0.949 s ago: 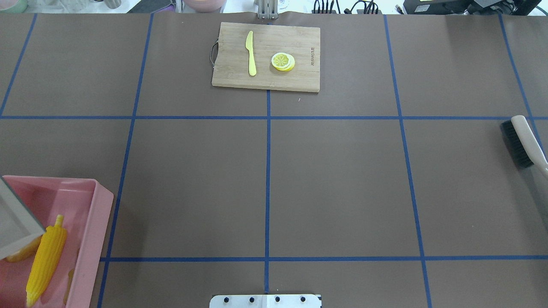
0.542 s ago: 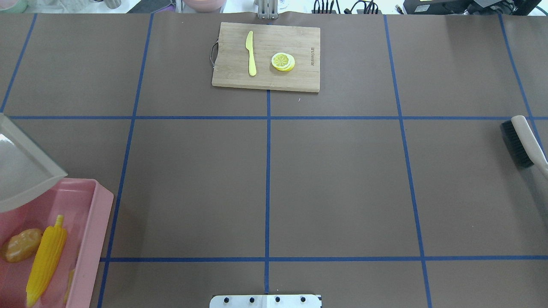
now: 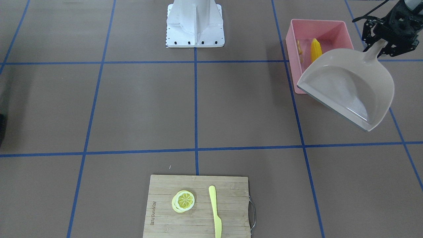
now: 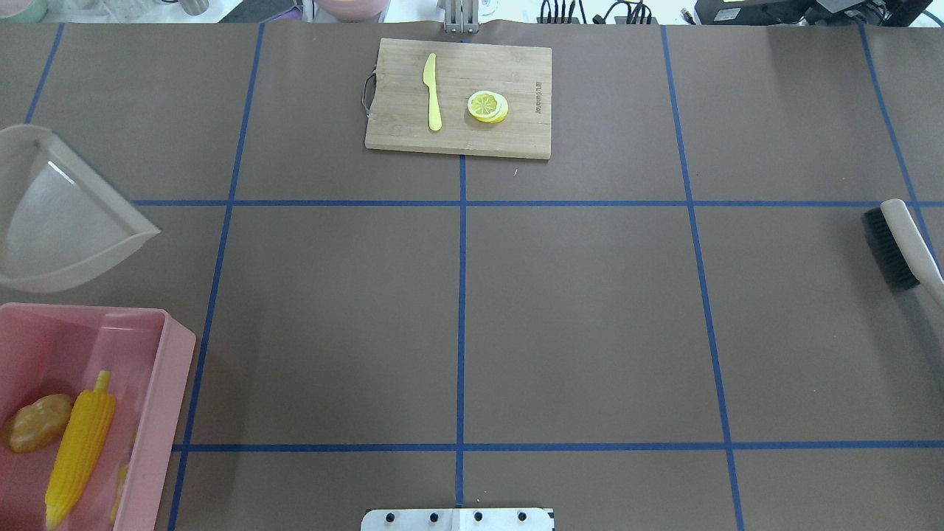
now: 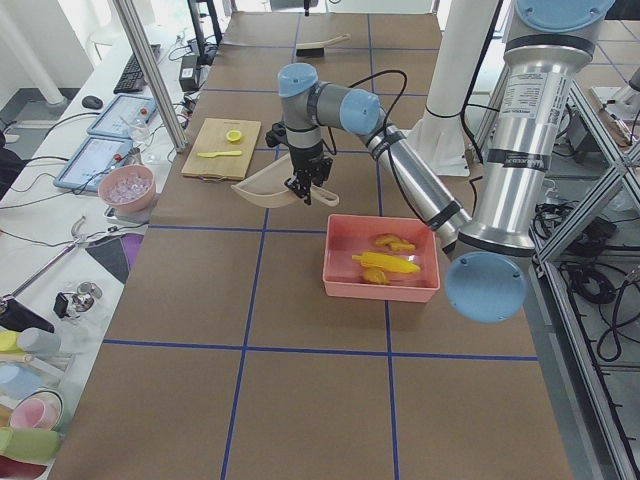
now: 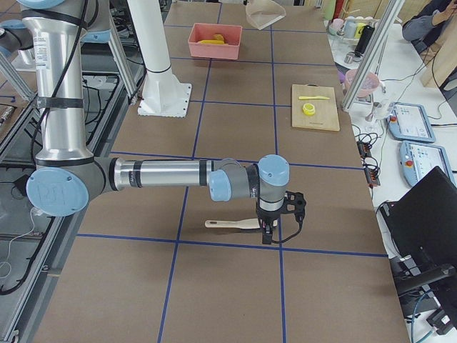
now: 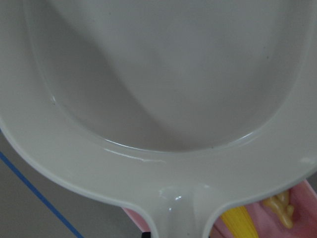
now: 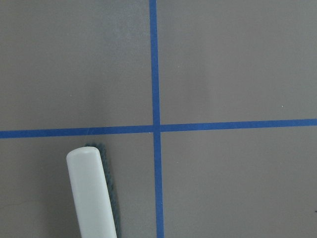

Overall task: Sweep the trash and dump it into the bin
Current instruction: 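Raise the empty dustpan and bring it back over the table, left gripper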

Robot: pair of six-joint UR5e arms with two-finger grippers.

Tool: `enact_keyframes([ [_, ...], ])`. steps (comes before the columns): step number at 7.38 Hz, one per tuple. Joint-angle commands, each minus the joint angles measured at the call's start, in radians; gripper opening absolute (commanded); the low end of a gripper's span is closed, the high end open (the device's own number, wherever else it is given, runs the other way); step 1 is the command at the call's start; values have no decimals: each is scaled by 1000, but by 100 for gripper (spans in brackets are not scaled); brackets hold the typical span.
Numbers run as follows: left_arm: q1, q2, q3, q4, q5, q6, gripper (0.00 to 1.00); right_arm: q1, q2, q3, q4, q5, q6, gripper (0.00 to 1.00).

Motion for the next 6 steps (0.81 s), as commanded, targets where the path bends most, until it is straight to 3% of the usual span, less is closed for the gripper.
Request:
enact_keyframes([
  [1,79,-94,41,-19,14,4,0,0,-4,-1,4,-8,-1,100],
  [2,140,-101,38,-48,55,27,0,-2,-4,-3,4,-7,-1,100],
  [4,241,-120,45,-111,156,253,0,-3,-6,4,3,-2,-1,100],
  [6,333,-146,77,-166,198,314,0,-5,-6,1,18,-1,-1,100],
])
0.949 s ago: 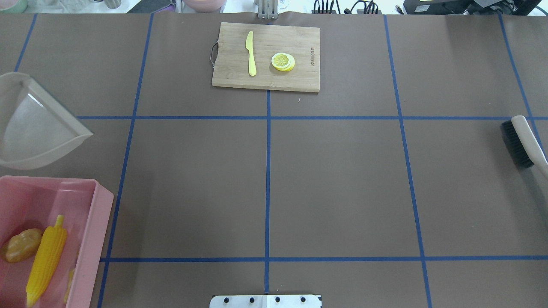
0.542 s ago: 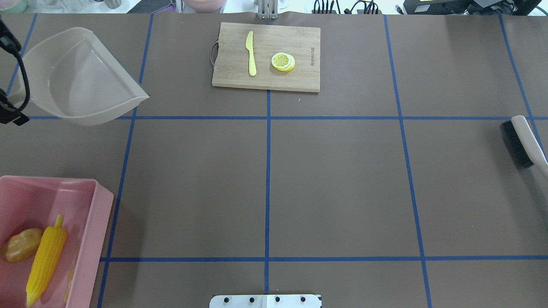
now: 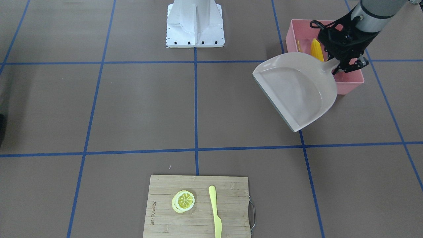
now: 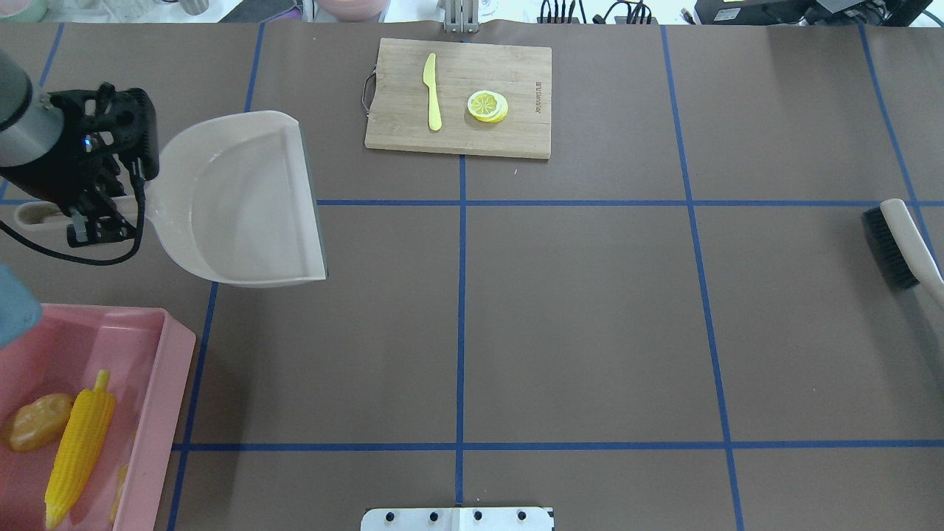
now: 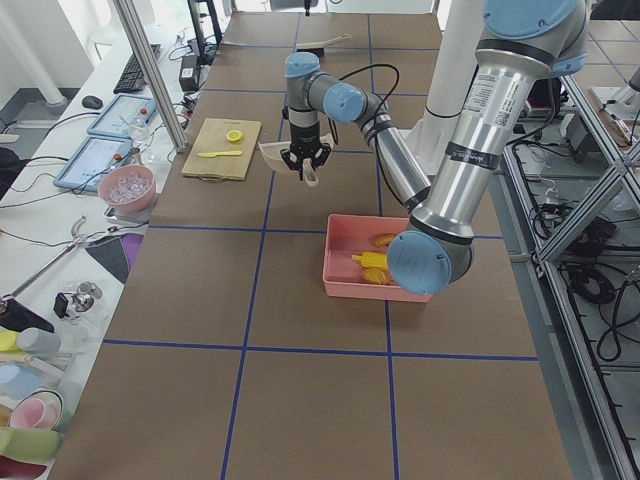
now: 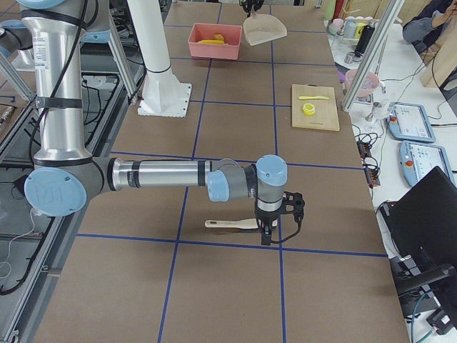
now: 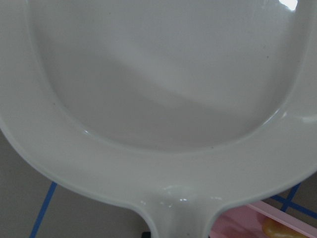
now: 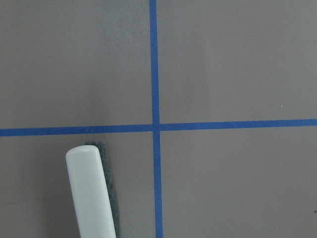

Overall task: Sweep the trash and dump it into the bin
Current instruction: 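Raise the empty dustpan and bring it back over the table, left gripper, then lower the white dustpan flat onto the table with the left gripper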

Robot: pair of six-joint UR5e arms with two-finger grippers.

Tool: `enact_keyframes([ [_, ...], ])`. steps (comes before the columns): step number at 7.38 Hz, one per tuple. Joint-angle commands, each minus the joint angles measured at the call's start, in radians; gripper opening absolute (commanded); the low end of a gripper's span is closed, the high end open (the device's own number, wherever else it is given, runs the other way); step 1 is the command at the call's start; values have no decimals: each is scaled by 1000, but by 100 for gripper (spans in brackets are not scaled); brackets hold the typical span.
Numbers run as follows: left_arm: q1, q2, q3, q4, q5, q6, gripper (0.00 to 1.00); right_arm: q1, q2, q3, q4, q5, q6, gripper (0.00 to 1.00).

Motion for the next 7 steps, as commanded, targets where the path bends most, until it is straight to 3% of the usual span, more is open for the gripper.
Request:
enact_keyframes([
  [1,140,-57,131,-107,30,86,0,-1,-1,-8,13,-2,5,100],
  [4,226,-142,253,-165,74,96,0,-1,-1,-37,17,-4,6,100],
  [7,304,-145,296,-255,81,-115,0,-1,-1,-39,17,-4,6,100],
])
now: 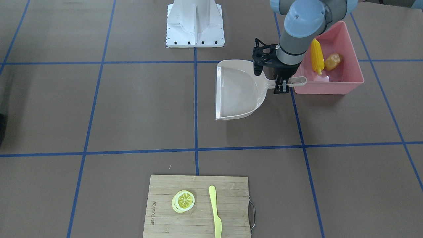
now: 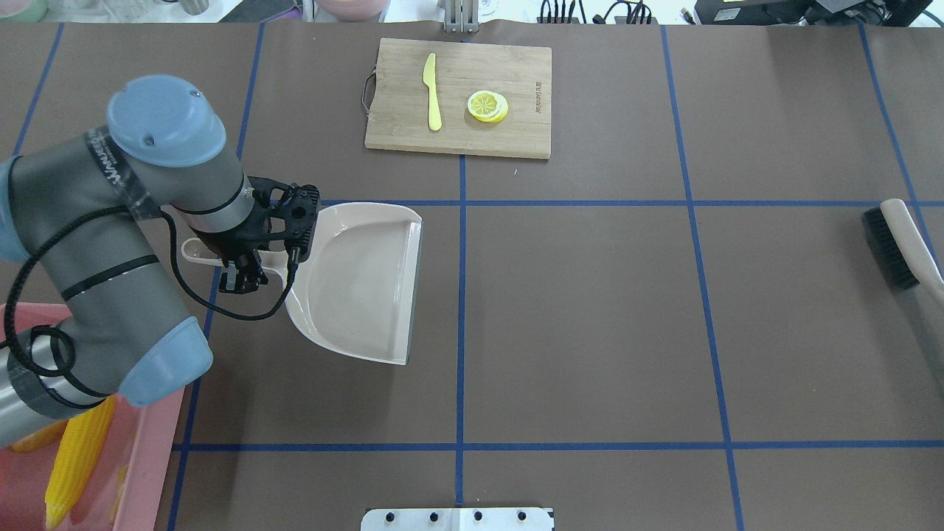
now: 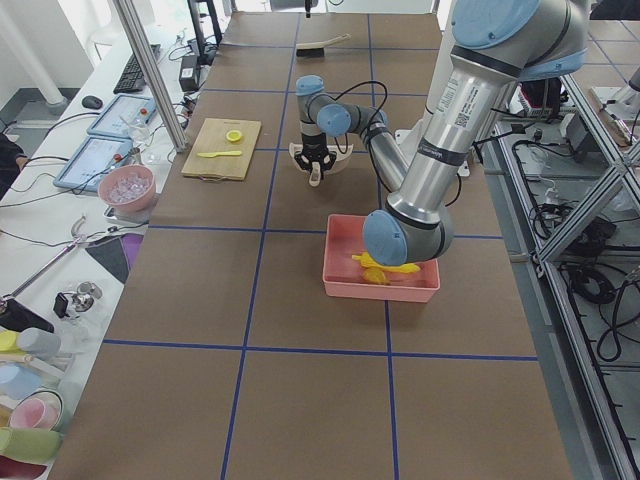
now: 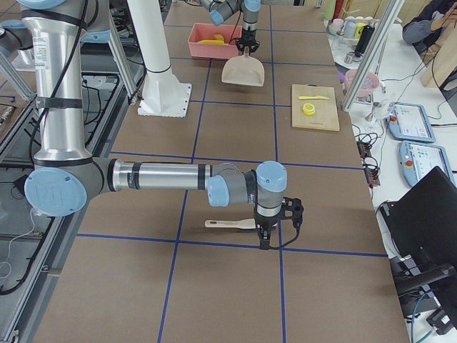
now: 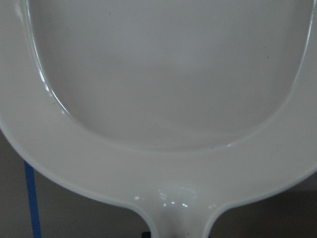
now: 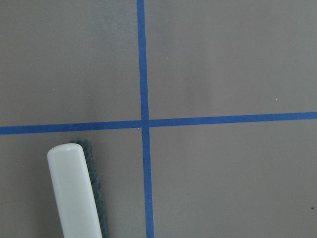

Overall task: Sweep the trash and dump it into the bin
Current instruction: 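Lower the white dustpan flat onto the table with the left gripper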

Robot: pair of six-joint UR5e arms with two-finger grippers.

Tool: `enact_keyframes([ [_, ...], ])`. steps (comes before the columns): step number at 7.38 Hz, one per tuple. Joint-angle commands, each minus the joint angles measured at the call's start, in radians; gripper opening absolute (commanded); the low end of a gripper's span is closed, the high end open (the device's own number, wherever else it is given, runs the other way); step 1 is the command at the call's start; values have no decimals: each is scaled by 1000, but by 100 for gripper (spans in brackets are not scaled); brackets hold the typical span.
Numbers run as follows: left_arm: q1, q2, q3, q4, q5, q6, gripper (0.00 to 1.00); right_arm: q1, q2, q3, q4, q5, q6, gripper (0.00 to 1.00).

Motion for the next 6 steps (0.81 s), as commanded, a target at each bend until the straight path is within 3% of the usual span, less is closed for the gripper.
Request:
enact_keyframes([
  [1,51,-3,34,-48,9,-85,0,0,0,-1,-1,0,-1,100],
  [6,102,-9,62,-84,61,-87,0,0,0,1,0,2,-1,100],
])
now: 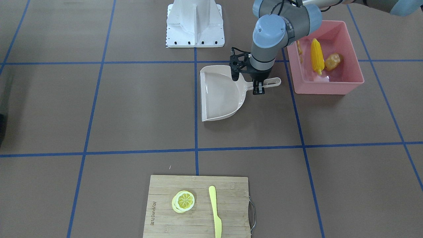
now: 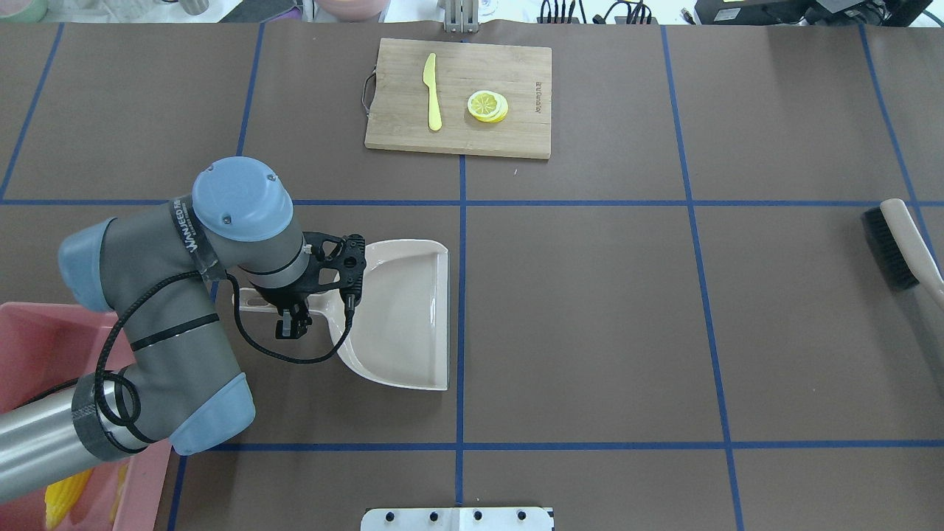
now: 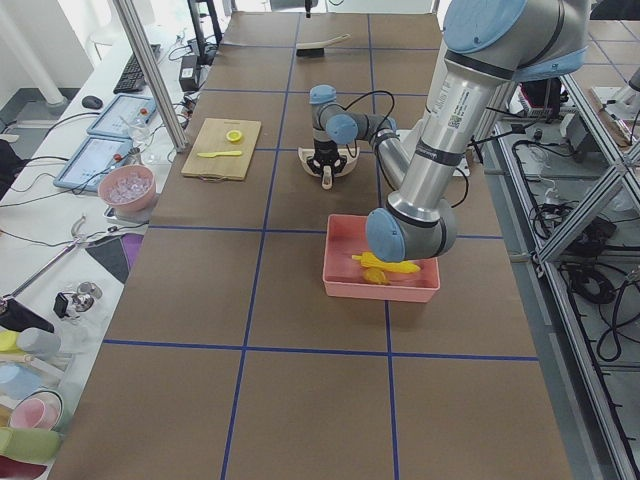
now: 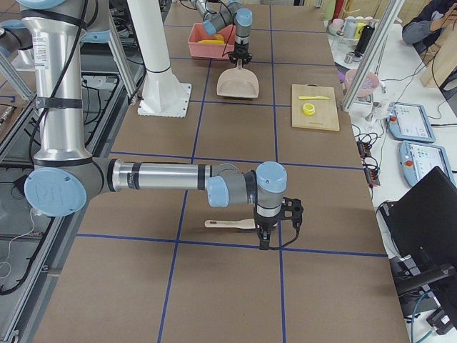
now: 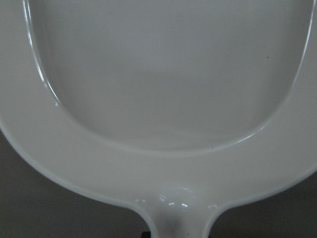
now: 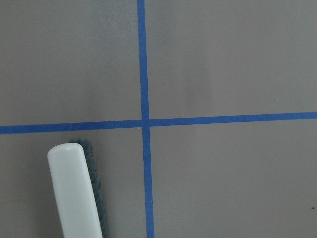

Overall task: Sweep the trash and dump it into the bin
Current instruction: 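Lower the white dustpan flat onto the table with the left gripper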

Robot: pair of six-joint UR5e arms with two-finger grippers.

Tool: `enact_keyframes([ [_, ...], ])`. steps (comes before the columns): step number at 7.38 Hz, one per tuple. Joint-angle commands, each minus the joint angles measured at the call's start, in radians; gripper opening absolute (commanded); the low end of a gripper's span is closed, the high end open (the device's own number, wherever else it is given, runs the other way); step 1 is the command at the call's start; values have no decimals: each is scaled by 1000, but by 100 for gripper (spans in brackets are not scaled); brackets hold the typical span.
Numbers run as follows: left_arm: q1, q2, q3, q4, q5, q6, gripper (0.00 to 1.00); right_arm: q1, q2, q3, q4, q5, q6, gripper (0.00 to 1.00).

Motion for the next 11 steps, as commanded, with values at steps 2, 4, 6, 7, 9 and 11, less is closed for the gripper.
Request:
enact_keyframes([
  [2,13,-2,15,-19,11,-2,38,0,0,-1,0,0,0,100],
  [4,13,0,18,-43,13,-1,99,0,0,-1,0,0,0,100],
  [6,13,1,18,-43,13,-1,99,0,0,-1,0,0,0,100],
  [7,12,1,15,-43,13,-1,99,0,0,-1,0,0,0,100],
  [9,-14,7,-25,-42,14,-2,99,0,0,-1,0,0,0,100],
  [11,-77,8,-48,-42,11,-60,99,0,0,1,0,0,0,100],
])
